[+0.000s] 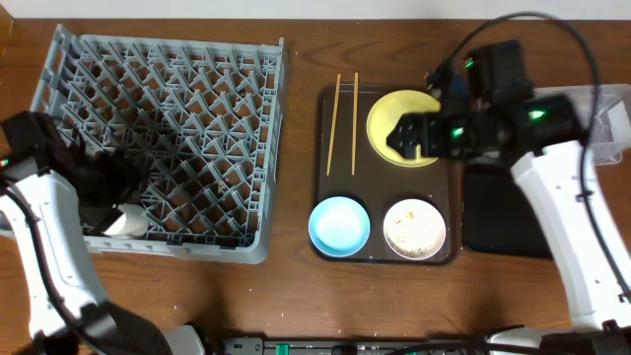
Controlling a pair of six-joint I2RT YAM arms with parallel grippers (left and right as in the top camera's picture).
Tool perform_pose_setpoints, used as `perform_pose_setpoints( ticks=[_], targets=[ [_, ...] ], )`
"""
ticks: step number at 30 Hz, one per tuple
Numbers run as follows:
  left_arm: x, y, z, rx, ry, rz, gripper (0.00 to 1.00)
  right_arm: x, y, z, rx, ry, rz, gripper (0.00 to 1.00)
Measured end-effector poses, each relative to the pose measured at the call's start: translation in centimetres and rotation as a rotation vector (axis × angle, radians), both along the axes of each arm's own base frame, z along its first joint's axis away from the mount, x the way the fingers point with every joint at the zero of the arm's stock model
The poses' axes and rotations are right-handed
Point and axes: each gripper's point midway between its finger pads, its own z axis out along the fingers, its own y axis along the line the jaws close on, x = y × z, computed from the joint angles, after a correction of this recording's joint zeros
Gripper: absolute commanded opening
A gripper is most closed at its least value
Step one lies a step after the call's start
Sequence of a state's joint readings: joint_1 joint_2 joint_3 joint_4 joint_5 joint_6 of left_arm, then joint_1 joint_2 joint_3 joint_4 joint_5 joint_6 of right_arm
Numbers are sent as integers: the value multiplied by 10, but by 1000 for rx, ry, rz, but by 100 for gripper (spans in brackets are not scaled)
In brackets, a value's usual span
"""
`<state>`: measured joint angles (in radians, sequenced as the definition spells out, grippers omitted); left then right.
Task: Sort waste into correct bins and load items into the dishwasher
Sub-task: 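Grasp the pink bowl of rice with the right gripper, then tip the pink bowl over the black tray to empty the rice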
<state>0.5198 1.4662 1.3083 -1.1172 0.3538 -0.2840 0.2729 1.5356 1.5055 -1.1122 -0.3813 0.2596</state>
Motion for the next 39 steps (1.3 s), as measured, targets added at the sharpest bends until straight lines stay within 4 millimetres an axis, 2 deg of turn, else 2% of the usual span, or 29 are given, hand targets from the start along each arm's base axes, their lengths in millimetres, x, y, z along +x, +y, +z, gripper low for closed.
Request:
perform_pose_setpoints(
  ticks=[3, 6, 9, 13, 15, 17, 20, 23, 26, 27, 35, 39],
  targets=[
    [10, -31, 32, 38, -129, -166, 86, -25, 4, -49, -97, 115, -34, 59],
    [10, -65, 58, 72, -229, -319, 86, -52, 4, -98, -199, 205, -52, 51],
    [6, -88, 72, 102, -285, -423, 86, -67, 5, -124, -243, 232, -57, 51],
    [6, -99, 72, 123, -288, -483, 86, -73, 6, -146, -261, 241, -98, 50],
    [6, -101, 71, 128, -281, -495, 86, -75, 7, -155, -261, 255, -116, 45],
    [7, -101, 69, 131, -276, -500, 86, -74, 7, -164, -264, 271, -133, 35],
    [6, -102, 69, 134, -272, -506, 86, -74, 7, -178, -278, 314, -169, 29],
    [4, -103, 68, 130, -264, -510, 86, -75, 7, -188, -287, 348, -196, 12],
    [2, -103, 67, 128, -255, -513, 86, -76, 5, -193, -293, 371, -216, 8],
    [2, -103, 67, 128, -255, -514, 86, -76, 4, -193, -294, 373, -223, 2],
    [2, -103, 67, 129, -255, -517, 86, -71, -8, -191, -302, 376, -256, 1],
    [2, -103, 67, 129, -255, -516, 86, -64, -5, -182, -252, 369, -203, 1]
  ],
)
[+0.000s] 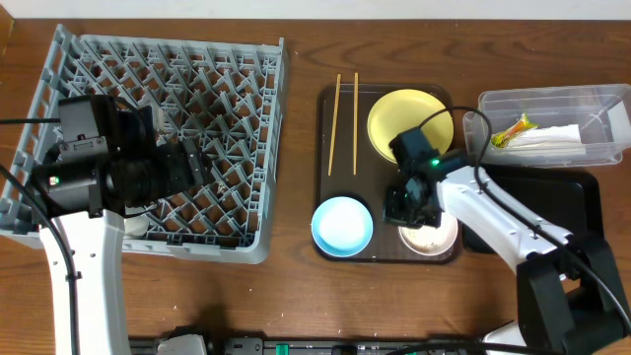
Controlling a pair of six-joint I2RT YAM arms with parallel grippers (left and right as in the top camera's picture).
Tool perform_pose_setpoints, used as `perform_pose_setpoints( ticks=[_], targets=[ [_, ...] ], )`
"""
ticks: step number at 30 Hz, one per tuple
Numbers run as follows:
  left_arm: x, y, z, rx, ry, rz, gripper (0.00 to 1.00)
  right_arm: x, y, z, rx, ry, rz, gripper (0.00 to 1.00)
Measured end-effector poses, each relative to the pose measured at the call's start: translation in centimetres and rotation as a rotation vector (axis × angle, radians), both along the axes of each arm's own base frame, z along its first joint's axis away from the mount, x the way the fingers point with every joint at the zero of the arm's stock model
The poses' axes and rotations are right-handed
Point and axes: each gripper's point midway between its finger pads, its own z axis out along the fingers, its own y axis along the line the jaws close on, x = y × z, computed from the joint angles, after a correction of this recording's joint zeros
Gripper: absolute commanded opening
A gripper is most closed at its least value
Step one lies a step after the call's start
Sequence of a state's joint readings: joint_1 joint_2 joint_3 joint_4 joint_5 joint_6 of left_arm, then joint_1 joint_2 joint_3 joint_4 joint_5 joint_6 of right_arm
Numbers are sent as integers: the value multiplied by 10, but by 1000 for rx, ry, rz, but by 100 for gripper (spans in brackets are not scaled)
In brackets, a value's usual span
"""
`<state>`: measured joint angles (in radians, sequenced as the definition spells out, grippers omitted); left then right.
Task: Sort waste into correct bins and load items into the dishwasher
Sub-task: 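Tip the pink bowl over the black tray to empty the rice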
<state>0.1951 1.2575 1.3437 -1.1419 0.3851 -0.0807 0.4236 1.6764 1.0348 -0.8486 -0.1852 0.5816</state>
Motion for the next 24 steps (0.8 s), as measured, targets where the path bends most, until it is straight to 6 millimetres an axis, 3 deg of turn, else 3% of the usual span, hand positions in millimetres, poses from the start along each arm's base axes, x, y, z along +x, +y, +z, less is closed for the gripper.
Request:
perform_pose_setpoints(
  ticks=[2, 5, 7, 10, 17, 24],
  targets=[
    [0, 0, 0, 0, 0, 0, 86, 11, 8, 16, 85, -33, 33, 1],
    [0, 0, 0, 0, -1, 0, 86, 34, 18, 57, 242, -133, 67, 1],
    [0, 0, 0, 0, -1, 0, 86, 42, 13, 83, 323, -187, 64, 1],
    [0, 0, 0, 0, -1, 0, 86, 44, -10, 111, 411, -229, 30, 1],
    [0, 0, 0, 3, -1, 1, 86, 31, -75, 125, 502, -224, -57, 1],
    [0, 1, 0, 3, -1, 1, 86, 41, -146, 124, 563, -402, -167, 1]
  ],
)
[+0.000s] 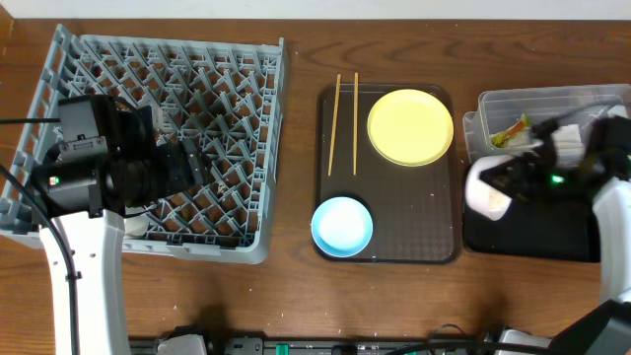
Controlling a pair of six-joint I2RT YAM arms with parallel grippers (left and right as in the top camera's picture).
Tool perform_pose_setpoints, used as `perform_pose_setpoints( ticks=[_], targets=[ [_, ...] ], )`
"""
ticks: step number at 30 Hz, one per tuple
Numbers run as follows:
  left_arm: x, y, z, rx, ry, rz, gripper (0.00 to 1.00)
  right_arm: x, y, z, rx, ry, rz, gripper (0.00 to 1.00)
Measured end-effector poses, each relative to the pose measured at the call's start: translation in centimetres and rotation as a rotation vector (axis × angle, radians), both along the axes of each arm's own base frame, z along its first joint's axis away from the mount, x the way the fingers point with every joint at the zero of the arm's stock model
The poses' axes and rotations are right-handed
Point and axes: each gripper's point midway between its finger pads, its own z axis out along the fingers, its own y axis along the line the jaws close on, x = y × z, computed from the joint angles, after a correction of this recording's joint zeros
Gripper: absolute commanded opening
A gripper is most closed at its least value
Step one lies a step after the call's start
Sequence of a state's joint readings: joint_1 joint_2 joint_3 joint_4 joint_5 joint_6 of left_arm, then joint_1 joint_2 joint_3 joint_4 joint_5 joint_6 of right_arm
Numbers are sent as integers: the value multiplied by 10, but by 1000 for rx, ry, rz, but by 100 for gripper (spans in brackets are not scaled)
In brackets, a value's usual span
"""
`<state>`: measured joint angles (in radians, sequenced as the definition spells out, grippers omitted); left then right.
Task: Sort waste into correct bins and load items into the dishwasher
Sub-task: 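Tip the pink bowl over the black tray to empty the rice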
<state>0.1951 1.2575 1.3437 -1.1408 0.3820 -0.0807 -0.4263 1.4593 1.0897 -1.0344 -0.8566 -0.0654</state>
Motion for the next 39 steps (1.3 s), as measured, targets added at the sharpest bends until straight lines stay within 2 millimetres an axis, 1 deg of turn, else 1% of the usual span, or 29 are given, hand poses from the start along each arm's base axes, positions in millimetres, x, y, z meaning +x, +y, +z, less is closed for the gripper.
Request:
perform_pose_setpoints(
  ticks=[2, 4, 7, 9, 11, 16, 19, 22, 30, 33, 37, 39],
  targets=[
    [0, 0, 0, 0, 0, 0, 86, 1, -11, -2, 51, -71, -25, 1],
    [0, 0, 0, 0, 0, 0, 86, 1, -16, -5, 103, -131, -42, 1],
    [0, 0, 0, 0, 0, 0, 86, -4, -18, -11, 185, -202, -62, 1],
    [0, 0, 0, 0, 0, 0, 86, -8, -17, -12, 247, -253, -73, 1],
    [0, 0, 0, 0, 0, 0, 86, -10, -19, -9, 289, -300, -83, 1],
    [0, 0, 0, 0, 0, 0, 86, -10, -30, 4, 347, -392, -114, 1],
    [0, 0, 0, 0, 0, 0, 86, -11, -34, 9, 364, -418, -122, 1],
    [0, 0, 0, 0, 0, 0, 86, -11, -33, 13, 380, -429, -120, 1],
    [0, 0, 0, 0, -1, 0, 86, -10, -34, 14, 371, -452, -110, 1],
    [1, 0, 0, 0, -3, 0, 86, -12, -31, 16, 406, -434, -120, 1],
    [1, 0, 0, 0, -3, 0, 85, -13, -32, 7, 387, -377, -141, 1],
    [1, 0, 0, 0, -3, 0, 86, -14, -31, 10, 403, -383, -139, 1]
  ],
)
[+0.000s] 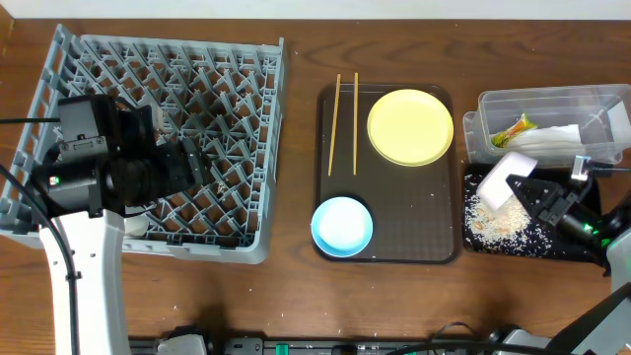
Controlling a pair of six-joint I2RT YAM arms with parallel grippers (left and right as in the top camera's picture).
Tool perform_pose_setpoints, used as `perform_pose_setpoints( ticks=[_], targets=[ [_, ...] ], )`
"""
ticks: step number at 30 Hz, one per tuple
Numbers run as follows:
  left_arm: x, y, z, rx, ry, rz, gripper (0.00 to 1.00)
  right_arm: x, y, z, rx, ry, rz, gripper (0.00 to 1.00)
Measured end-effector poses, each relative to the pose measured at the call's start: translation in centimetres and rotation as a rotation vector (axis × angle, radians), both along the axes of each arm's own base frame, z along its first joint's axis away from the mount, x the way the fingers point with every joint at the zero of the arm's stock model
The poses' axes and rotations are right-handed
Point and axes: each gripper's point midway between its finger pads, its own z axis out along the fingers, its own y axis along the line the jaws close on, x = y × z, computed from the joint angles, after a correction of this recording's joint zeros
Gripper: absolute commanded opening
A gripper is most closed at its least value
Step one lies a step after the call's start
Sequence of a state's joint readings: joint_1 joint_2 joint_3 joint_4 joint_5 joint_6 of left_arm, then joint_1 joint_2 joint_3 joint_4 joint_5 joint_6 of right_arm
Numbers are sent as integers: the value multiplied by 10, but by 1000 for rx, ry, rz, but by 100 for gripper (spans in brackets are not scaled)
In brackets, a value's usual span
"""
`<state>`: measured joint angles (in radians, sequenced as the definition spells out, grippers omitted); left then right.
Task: Sort waste into correct bins and load items into the dishwasher
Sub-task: 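Tip the pink bowl over the black tray to empty the rice, then set the empty pink bowl back on the brown tray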
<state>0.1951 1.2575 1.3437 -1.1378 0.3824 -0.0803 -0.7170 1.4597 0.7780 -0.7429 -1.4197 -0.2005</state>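
My right gripper [525, 190] is shut on a white bowl [500, 184], held tipped on its side over the black bin [582, 248] at the right. Loose rice [490, 224] lies scattered in that bin below the bowl. The brown tray [434, 237] in the middle carries two chopsticks [336, 123], a yellow plate [410, 126] and a blue bowl [342, 225]. My left gripper [193, 164] hangs over the left half of the grey dish rack [246, 79]; its fingers are dark against the rack and unclear.
A clear bin [493, 104] at the back right holds a wrapper [515, 128] and white napkins [552, 141]. A white item [133, 225] sits in the rack's front left corner. Bare wooden table [296, 286] runs between rack and tray.
The white bowl, held at the black bin's left edge before, is now tipped over it, and rice lies scattered in the bin. The right arm now reaches in from lower right. The left arm is unchanged.
First my right gripper was over the yellow plate, the rice bowl stood on the tray, and my left arm was at the rack's front left corner by a white item. Then the right gripper was at the rice bowl. Later the bowl was off the tray; now its rice is in the bin.
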Motion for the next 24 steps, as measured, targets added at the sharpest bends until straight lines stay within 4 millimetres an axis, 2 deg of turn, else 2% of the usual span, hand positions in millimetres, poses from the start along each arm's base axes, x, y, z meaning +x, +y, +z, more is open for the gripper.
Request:
perform_pose_setpoints(
  ticks=[6, 9, 12, 21, 24],
  targets=[
    [1, 0, 0, 1, -4, 0, 85, 1, 0, 6, 36, -8, 1, 1],
    [1, 0, 0, 1, -3, 0, 85, 2, -2, -2, 28, 52, -15, 1],
    [0, 0, 0, 1, -2, 0, 85, 1, 0, 4, 58, 26, -6, 1],
    [0, 0, 0, 0, 0, 0, 85, 0, -1, -3, 37, 68, -16, 1],
    [0, 0, 0, 0, 0, 0, 85, 0, 0, 1, 30, 32, -8, 1]
  ],
)
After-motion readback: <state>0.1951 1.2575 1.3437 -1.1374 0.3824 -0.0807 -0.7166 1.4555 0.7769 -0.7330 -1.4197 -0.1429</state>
